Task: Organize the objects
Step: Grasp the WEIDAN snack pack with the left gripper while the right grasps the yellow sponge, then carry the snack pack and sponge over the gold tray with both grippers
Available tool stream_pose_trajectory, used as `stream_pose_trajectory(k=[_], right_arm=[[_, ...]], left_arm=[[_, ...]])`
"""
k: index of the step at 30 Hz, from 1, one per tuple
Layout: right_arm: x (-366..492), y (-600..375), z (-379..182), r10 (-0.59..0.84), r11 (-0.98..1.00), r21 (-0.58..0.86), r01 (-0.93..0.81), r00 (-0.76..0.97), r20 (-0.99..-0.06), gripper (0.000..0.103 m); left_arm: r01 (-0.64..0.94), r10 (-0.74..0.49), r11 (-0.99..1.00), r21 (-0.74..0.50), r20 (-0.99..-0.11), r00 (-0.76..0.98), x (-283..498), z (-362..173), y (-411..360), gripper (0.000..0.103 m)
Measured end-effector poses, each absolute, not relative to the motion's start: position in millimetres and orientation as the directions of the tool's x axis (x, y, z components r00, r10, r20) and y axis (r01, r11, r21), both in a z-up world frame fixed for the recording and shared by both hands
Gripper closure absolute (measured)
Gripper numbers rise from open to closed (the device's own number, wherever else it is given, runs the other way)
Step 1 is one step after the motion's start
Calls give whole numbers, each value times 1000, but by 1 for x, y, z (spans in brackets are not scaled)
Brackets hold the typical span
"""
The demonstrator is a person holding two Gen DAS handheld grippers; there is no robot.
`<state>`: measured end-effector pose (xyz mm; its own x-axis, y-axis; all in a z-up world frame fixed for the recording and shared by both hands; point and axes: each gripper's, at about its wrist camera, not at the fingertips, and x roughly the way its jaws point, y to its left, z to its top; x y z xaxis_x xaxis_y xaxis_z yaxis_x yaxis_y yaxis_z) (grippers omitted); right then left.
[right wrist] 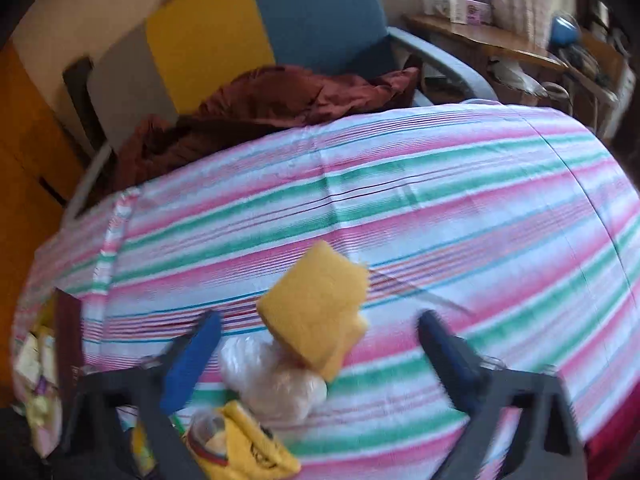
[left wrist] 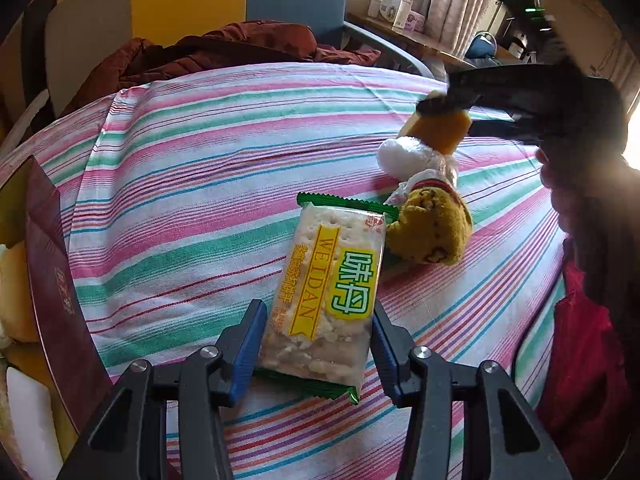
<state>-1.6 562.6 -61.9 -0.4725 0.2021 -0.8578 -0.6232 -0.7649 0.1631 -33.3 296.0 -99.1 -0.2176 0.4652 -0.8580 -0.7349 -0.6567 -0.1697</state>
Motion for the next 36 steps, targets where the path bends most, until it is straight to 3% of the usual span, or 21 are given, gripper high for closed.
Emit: stream_pose_trajectory(k=[12, 20, 27, 36], right_arm=[[44, 559, 1, 300, -733, 222, -644, -598, -743, 57], [71, 512, 40, 280, -788, 254, -561, -694, -663, 56], [66, 462, 59, 164, -847, 312, -431, -769, -618, 55], [31, 363, 48, -72, -927, 329, -180, -774, -629, 55]], left_arm=[[-725, 543, -658, -204, -795, -270, -27, -60, 270, 52], [-689, 557, -693, -212, -763, -327, -26, -35, 234, 52], [-599, 554, -760, -252, -733, -394, -34, -18, 175, 52], [-443, 513, -841, -311, -717, -472, -41, -14, 85, 52]])
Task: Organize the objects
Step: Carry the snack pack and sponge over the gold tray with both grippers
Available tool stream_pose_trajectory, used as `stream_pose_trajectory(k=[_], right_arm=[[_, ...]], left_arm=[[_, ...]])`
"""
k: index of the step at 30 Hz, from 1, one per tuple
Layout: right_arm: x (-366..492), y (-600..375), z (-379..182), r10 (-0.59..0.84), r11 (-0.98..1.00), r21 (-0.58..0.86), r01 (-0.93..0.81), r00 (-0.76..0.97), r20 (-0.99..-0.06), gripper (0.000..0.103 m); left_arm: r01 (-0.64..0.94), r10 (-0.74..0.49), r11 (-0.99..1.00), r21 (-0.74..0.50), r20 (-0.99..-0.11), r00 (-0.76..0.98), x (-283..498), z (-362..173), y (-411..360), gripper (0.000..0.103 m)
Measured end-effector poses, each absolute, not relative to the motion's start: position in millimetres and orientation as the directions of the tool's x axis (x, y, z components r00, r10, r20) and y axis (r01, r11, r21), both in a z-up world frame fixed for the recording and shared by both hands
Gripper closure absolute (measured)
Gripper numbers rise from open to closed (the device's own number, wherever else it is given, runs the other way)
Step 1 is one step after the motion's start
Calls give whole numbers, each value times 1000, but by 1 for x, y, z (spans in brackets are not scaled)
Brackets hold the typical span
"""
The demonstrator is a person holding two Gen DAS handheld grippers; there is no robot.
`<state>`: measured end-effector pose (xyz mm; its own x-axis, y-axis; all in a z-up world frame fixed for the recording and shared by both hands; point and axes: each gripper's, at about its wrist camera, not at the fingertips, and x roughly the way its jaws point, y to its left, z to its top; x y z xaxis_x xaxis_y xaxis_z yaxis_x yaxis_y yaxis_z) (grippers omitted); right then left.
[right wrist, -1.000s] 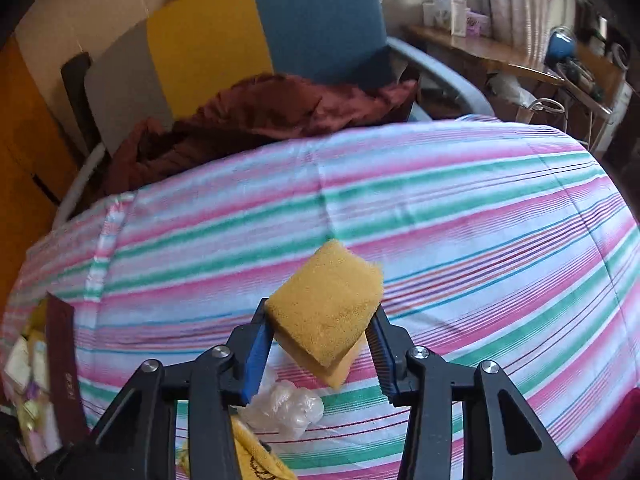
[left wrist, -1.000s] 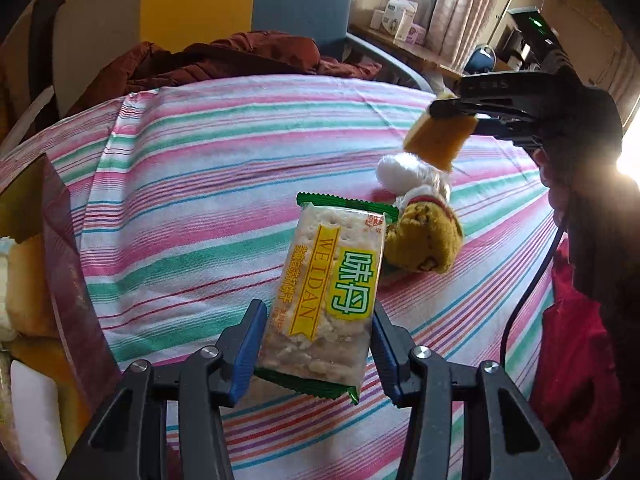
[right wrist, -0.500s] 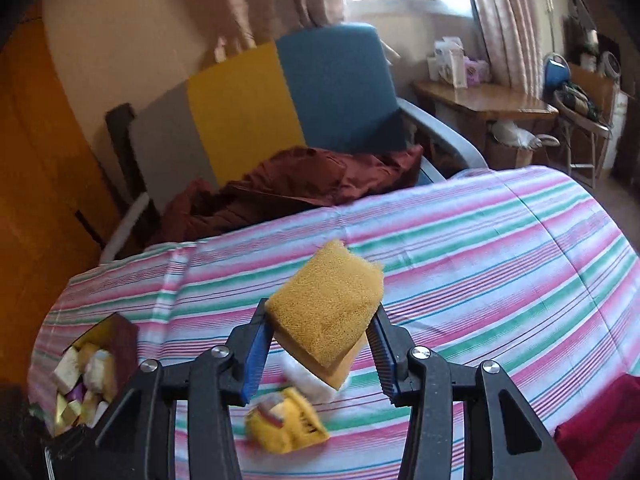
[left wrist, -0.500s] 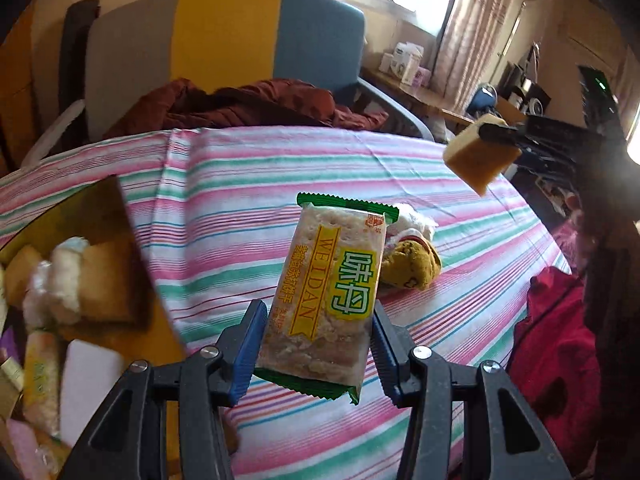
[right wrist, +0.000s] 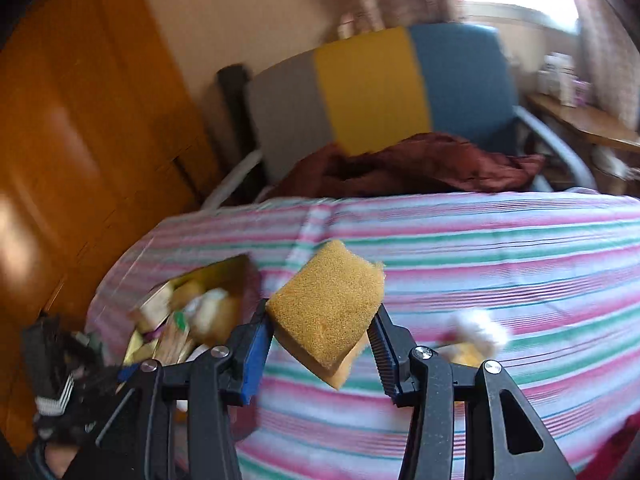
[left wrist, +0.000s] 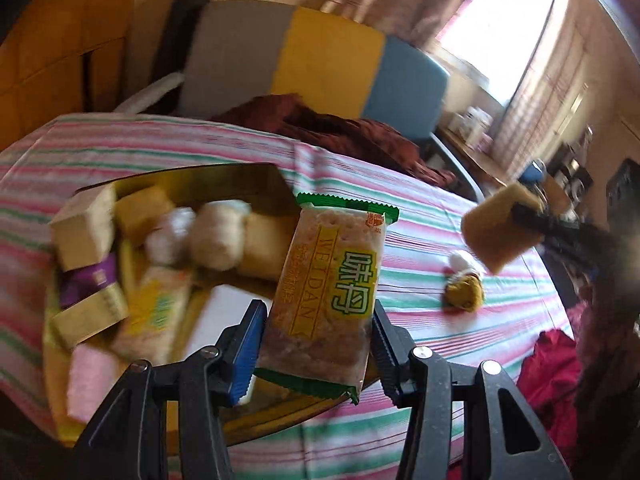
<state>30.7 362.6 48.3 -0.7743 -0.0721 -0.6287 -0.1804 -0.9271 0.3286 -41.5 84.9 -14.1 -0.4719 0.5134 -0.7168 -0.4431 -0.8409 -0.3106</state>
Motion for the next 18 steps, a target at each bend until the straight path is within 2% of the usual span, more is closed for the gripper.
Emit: stream_pose_trajectory(k=[8, 14, 18], right_arm=[[-2, 281, 23, -252, -934, 357, -3, -702, -666, 55], [-19, 241, 7, -287, -943, 327, 62, -647, -706, 54], [-23, 227, 1, -284, -950, 301, 79, -615, -735, 54]], left_arm=[[-264, 505, -861, -434, -679, -533, -55, -7, -3, 52], [-186, 520, -836, -517, -636, -570, -57, 0, -56, 52], [-177, 535, -824, -539, -635, -557, -53, -6, -64, 52]])
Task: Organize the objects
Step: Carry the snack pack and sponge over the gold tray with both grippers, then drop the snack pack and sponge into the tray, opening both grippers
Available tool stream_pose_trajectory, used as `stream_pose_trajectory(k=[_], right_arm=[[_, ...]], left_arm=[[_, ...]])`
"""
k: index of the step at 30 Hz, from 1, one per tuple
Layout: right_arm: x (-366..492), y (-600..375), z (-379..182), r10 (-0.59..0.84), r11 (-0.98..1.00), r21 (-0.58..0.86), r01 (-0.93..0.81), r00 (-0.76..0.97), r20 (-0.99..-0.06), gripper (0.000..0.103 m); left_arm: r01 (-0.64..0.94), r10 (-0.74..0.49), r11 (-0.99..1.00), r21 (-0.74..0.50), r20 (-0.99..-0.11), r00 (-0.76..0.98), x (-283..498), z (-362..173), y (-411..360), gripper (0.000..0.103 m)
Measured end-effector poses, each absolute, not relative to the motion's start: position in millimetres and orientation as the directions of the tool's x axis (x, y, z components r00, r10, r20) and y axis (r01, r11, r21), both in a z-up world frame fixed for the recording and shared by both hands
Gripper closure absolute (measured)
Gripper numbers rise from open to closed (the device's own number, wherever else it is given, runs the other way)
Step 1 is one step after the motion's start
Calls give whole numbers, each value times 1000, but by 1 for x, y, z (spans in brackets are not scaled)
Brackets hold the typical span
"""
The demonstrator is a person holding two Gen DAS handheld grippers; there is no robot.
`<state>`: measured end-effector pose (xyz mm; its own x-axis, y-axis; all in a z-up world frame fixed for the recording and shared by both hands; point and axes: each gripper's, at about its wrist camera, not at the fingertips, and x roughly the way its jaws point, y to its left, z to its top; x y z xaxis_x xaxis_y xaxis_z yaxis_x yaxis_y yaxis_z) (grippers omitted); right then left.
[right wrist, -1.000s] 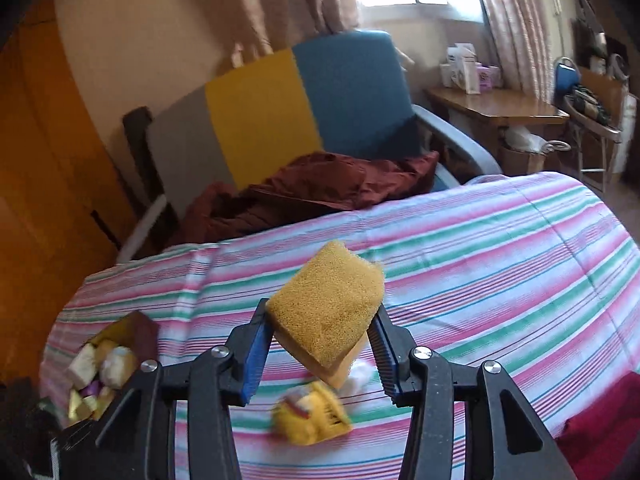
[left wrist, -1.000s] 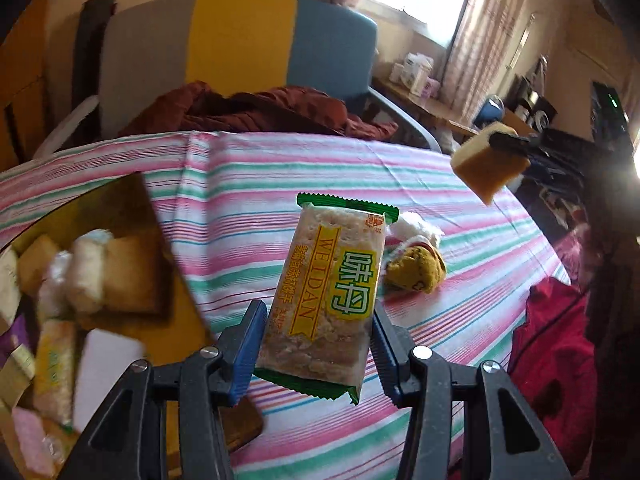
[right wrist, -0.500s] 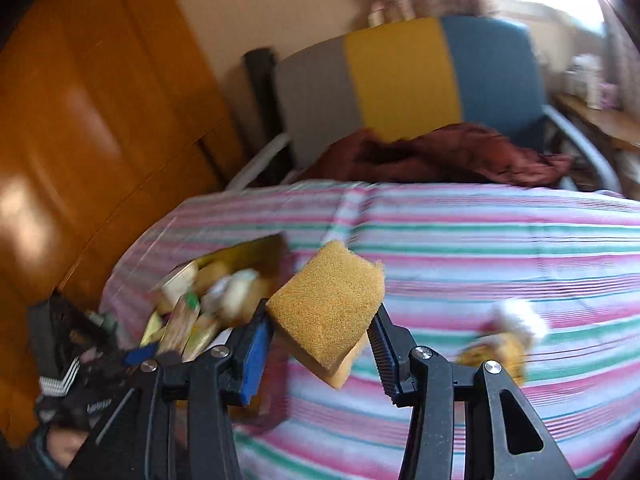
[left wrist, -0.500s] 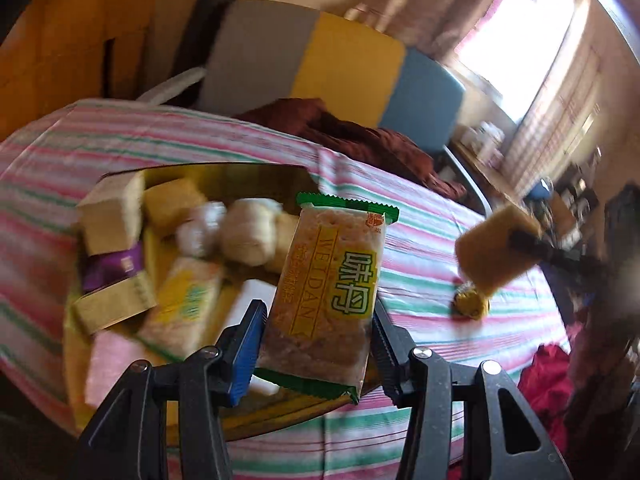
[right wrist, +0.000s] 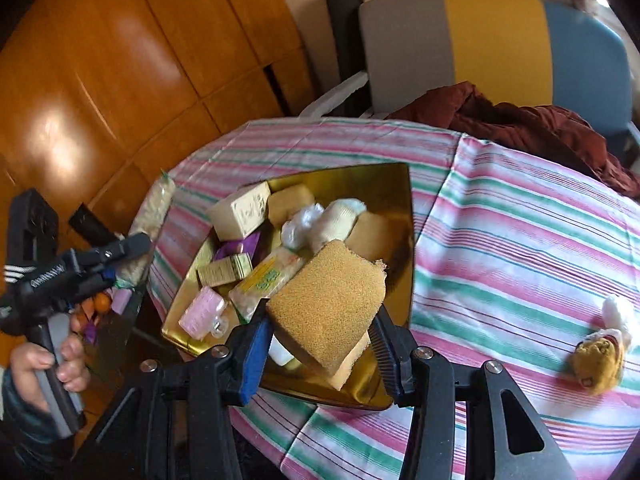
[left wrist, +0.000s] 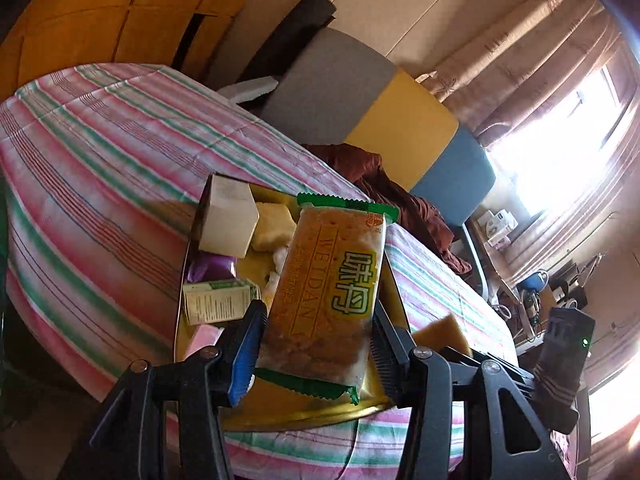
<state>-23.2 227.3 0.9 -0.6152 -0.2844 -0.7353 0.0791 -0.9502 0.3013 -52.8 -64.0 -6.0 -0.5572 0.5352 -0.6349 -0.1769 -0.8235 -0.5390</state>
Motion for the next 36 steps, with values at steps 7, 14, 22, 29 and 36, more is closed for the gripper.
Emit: stream_pose_trajectory(k=[7, 14, 22, 29, 36], right_arm=[[-28, 227, -11, -261, -955, 295, 41, -589, -765, 14], [-25, 229, -14, -257, -953, 301, 26, -595, -762, 8], [-19, 226, -16, -222, -961, 275, 8, -616, -756, 0], [-17, 223, -21, -210, -965, 261, 6, -612, -763, 0], [-14, 220, -22, -187, -972, 235, 4, -617, -764, 0]], left_arm=[[-168, 484, -869, -466, -727, -487, -51, -33, -37, 49], [-142, 438, -893, -427, -749, -497, -53, -37, -36, 48], [-184, 322, -947, -264, -748, -580, -44, -20, -15, 48], [-224, 240, -967, -120, -720, -651, -31, -9, 1, 48], [-239, 200, -970, -42, -696, -690, -23, -3, 11, 48]])
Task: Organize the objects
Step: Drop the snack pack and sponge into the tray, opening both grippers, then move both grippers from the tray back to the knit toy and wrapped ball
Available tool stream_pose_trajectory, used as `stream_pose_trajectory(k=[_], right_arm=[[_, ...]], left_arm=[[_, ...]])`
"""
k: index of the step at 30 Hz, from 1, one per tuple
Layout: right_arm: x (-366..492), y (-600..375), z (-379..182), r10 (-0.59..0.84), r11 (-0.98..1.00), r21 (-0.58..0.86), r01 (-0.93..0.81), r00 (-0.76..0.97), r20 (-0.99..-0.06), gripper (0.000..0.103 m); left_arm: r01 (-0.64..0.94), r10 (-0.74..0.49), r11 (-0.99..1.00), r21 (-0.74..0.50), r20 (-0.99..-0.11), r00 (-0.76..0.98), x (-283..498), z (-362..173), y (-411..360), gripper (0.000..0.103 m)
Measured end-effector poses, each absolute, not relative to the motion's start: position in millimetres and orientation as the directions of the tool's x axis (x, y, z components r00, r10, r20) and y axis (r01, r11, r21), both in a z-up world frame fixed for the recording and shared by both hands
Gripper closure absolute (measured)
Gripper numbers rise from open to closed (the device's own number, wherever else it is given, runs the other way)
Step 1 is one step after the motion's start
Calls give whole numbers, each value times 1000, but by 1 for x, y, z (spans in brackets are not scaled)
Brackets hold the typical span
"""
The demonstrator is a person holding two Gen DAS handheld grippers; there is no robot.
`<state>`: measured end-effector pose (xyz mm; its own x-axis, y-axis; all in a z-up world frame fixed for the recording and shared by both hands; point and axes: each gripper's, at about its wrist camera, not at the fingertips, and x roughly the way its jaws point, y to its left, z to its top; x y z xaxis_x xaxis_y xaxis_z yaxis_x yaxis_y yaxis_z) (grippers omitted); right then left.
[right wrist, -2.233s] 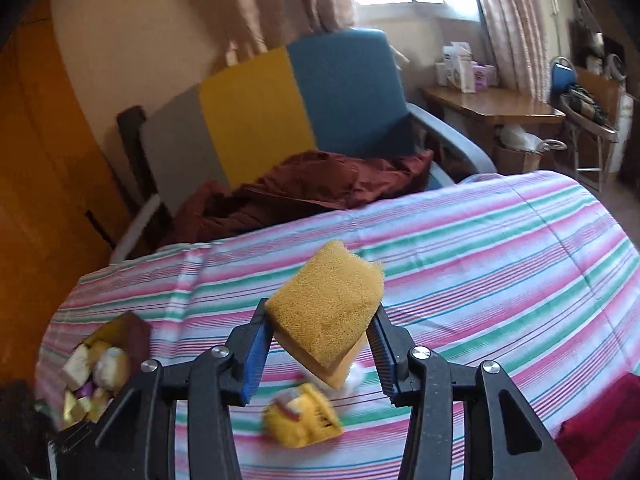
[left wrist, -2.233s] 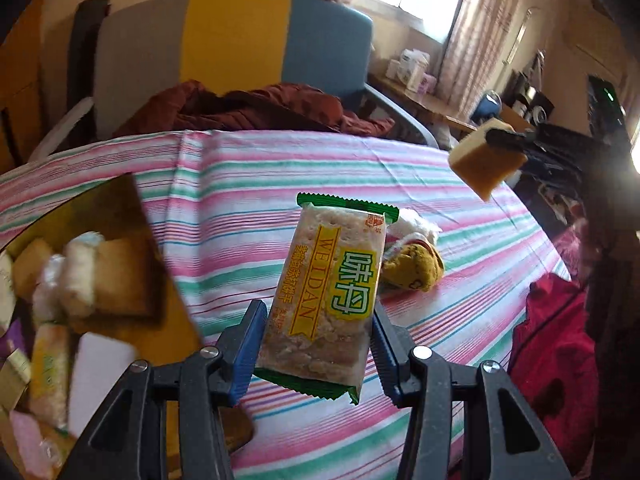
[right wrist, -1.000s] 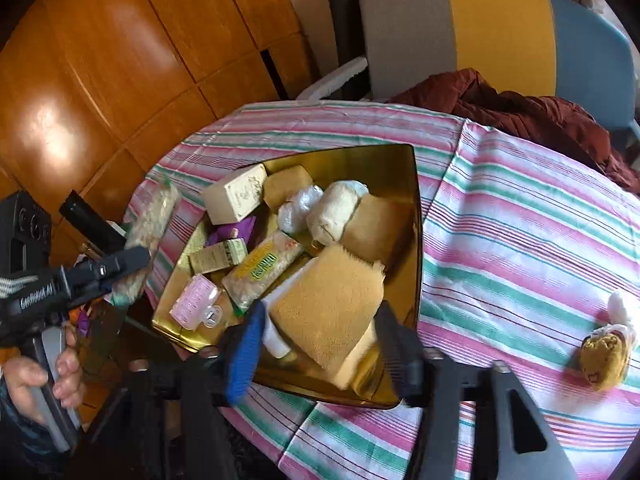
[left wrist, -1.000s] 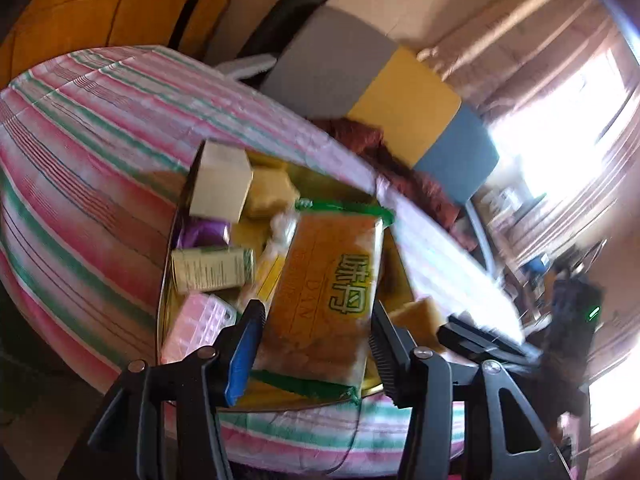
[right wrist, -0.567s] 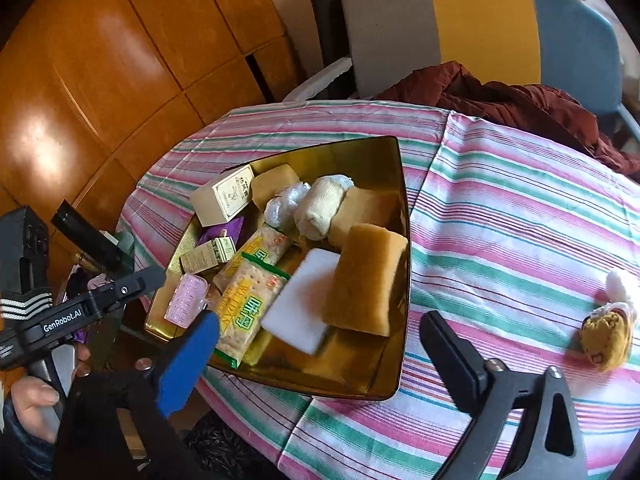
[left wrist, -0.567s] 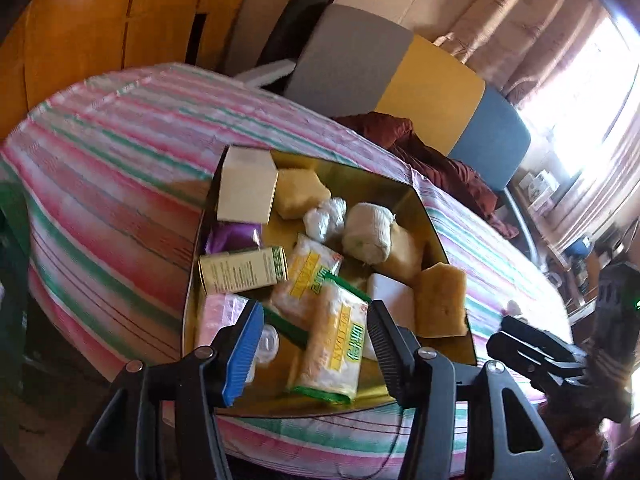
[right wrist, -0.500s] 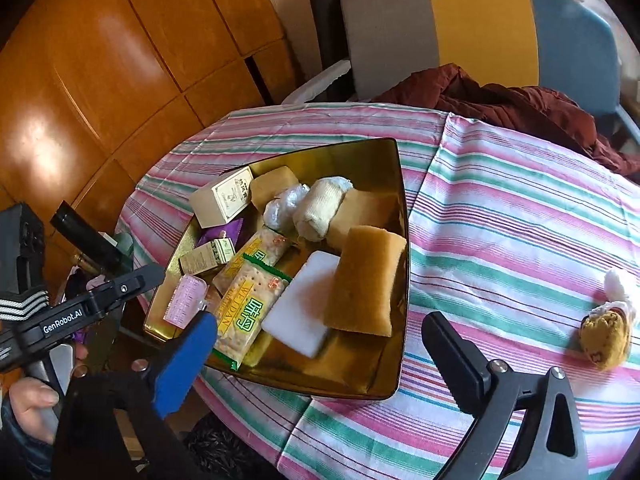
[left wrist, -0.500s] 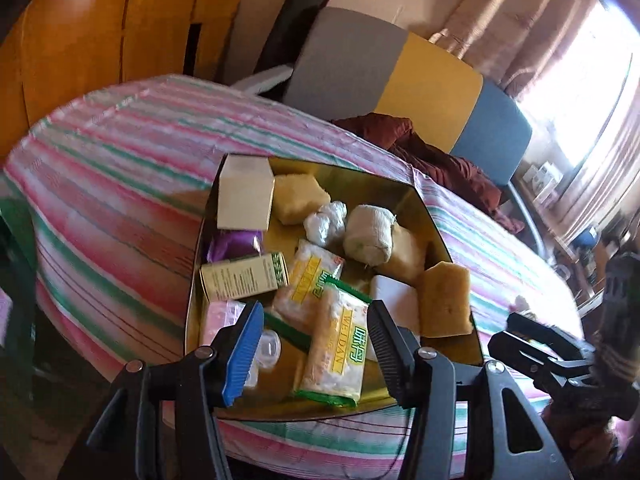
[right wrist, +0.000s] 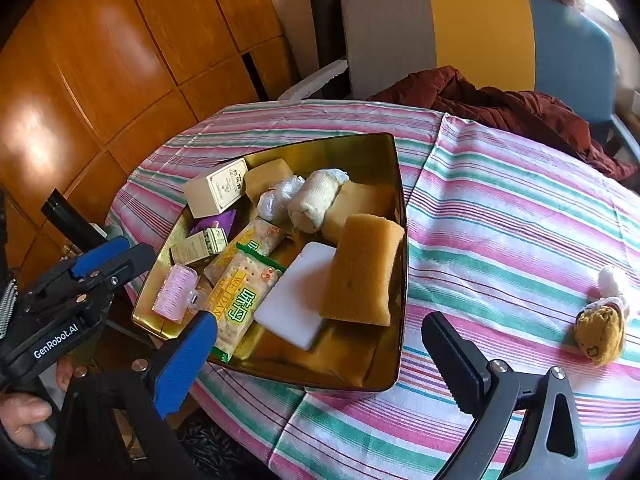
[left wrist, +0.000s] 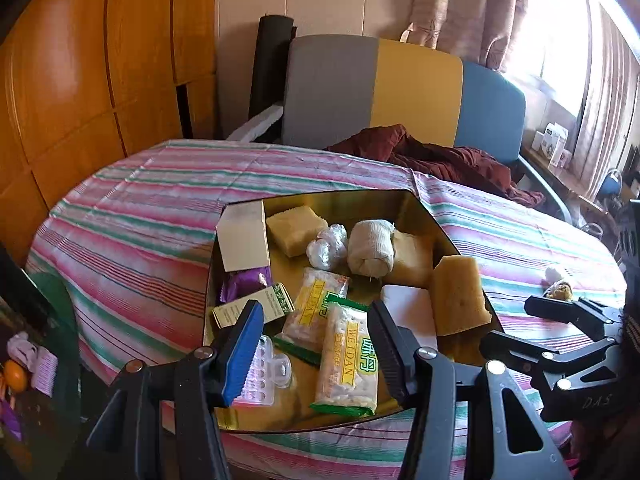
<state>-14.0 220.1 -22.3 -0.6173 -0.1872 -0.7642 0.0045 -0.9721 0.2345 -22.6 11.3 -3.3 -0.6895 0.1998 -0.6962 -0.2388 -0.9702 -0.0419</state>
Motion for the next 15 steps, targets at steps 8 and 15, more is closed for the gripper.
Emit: stream_pose_trajectory(k=[8, 15], right_arm=[[-10, 221, -21, -158, -977, 214, -12, -635, -756, 0], [-6, 229, -18, -131, -976, 213, -48, -651, -748, 0]], left_arm=[[-243, 184, -970, -14, -697, -693, -19, -4, 20, 48], [-247, 155, -968, 38, -685, -712, -16, 0, 28, 48]])
